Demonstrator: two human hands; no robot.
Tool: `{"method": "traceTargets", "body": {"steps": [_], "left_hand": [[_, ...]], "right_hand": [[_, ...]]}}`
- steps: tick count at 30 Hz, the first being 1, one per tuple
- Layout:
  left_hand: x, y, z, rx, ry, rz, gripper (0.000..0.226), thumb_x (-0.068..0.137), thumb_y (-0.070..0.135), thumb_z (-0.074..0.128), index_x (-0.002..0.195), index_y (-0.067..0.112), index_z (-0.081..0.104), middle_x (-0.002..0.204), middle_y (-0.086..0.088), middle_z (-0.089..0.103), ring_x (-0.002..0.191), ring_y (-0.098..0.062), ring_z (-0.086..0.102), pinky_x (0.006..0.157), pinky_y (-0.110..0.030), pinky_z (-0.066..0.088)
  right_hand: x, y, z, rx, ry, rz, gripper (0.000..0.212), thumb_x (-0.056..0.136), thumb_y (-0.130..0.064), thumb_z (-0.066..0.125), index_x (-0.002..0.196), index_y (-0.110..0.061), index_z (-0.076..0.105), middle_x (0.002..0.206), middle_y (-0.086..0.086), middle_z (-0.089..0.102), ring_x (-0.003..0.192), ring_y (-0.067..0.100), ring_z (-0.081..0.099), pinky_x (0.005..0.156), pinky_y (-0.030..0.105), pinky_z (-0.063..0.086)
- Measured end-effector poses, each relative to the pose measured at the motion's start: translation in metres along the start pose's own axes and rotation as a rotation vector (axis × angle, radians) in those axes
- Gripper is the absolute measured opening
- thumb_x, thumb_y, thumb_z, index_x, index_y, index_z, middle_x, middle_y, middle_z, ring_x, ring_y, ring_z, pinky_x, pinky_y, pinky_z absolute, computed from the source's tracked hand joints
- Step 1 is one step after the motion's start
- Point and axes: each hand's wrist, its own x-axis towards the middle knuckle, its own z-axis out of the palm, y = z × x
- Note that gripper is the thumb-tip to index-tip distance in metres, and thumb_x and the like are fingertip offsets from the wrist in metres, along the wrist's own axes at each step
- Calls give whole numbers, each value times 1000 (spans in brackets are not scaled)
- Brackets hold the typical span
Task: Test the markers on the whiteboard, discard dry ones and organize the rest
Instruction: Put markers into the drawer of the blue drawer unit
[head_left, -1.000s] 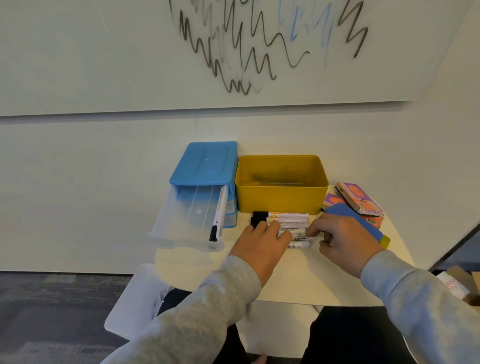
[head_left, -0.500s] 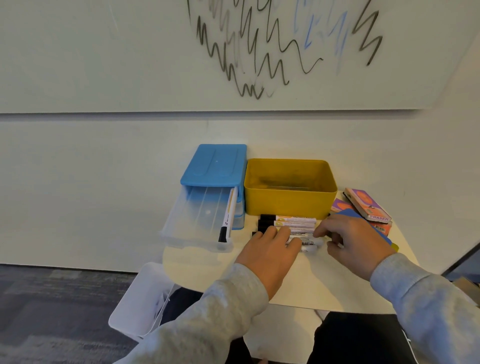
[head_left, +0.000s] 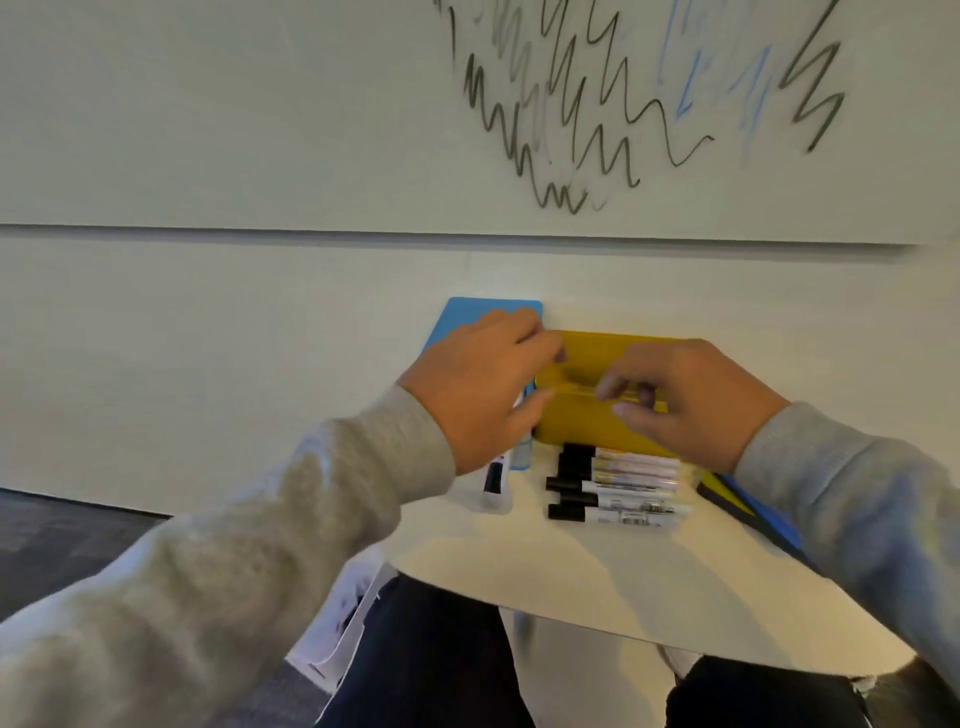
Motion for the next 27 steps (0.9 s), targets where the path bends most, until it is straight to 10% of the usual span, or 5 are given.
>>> {"method": "traceTargets", "body": {"steps": [7,14,27], "left_hand": [[-60,-72,-13,-199,-168,-260,82,76,80,50,142,32,44,141,7,41,128,-13,43,109,-36,40],[-77,-82,24,33,-586,-213,133,61,88,61,153,38,-20,160,5,-32,152,-23,-18,125,-48,3],[-75,-98,25,-51,-414,-213,134,56,93,56,159,25,3,166,7,4,150,-17,16,123,-39,22]], "right_hand": [[64,-66,17,-171,-221,-258,12,95,-33,61,101,-26,70,90,-12,54,72,-1,42,74,28,40],[106,-103,49,-542,-670,-204,23,93,-21,62,115,-25,65,100,-3,54,96,20,58,73,31,43],[137,-129,63,-853,-956,-263,48,87,-18,74,131,-15,53,122,5,56,90,19,48,49,22,25]]}}
